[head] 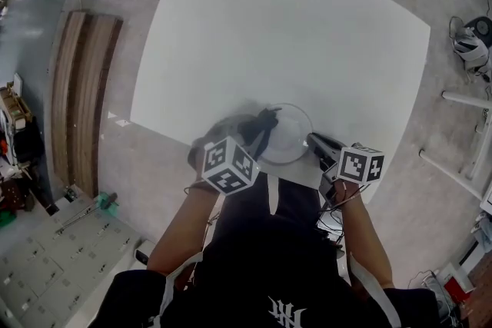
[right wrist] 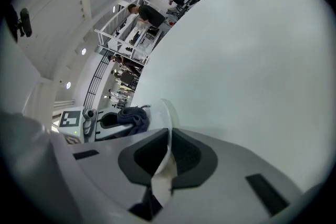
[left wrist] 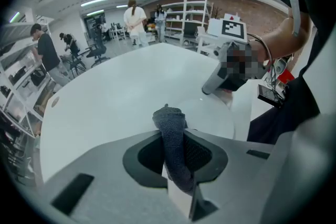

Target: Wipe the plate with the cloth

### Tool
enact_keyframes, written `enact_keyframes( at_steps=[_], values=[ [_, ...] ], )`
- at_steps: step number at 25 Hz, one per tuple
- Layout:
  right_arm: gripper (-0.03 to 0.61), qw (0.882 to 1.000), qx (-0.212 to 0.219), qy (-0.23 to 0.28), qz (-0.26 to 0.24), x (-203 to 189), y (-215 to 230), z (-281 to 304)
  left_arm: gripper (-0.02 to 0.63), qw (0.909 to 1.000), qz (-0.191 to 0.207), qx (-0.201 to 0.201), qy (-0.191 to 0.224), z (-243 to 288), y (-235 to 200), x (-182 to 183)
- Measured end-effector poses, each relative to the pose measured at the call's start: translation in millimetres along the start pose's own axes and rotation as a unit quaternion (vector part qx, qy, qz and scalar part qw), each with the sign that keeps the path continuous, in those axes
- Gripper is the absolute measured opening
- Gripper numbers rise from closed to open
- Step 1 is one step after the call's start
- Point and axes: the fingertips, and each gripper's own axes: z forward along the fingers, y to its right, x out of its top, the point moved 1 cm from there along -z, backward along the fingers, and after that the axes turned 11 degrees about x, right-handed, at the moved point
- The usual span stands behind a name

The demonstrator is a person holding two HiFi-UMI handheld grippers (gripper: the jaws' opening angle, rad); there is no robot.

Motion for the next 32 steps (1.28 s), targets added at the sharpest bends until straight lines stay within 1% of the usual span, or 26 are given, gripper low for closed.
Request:
enact_keyframes(
  at_steps=[3,6,9,12,15,19,23,25,28,32],
  values=[
    [0.021,1.0,-0.003,0.005,-0.003,2,-1,1,0.054,0.9998,0.002,-0.02,-0.006,-11,20,-9],
    [0.021,1.0,-0.004,0.008,-0.004,2,0,2,0.054,0.9986,0.002,-0.054,-0.001,-15,51,-7],
    [0.02,1.0,-0.007,0.01,-0.006,2,0,2,0.054,0.9964,0.0,-0.083,0.016,-11,75,7],
    [0.021,1.0,-0.007,0.01,-0.008,3,0,2,0.054,0.9947,-0.007,-0.097,0.033,-1,83,25],
    [0.021,1.0,-0.008,0.006,-0.012,2,0,3,0.054,0.9951,-0.019,-0.087,0.043,10,70,35],
    [0.021,1.0,-0.005,0.003,-0.014,2,-1,3,0.054,0.9966,-0.035,-0.058,0.047,24,38,41],
    [0.021,1.0,-0.006,0.004,-0.013,2,0,3,0.054,0.9981,-0.042,-0.029,0.036,25,3,33],
    [0.021,1.0,-0.006,0.004,-0.012,3,0,2,0.054,0.9987,-0.04,-0.019,0.027,19,-7,24],
    [0.021,1.0,-0.006,0.005,-0.012,2,0,2,0.054,0.9995,-0.025,-0.014,0.009,3,-7,5],
    [0.021,1.0,-0.009,0.005,-0.015,2,1,1,0.054,0.9995,-0.008,-0.032,-0.006,-15,20,-14]
  ],
)
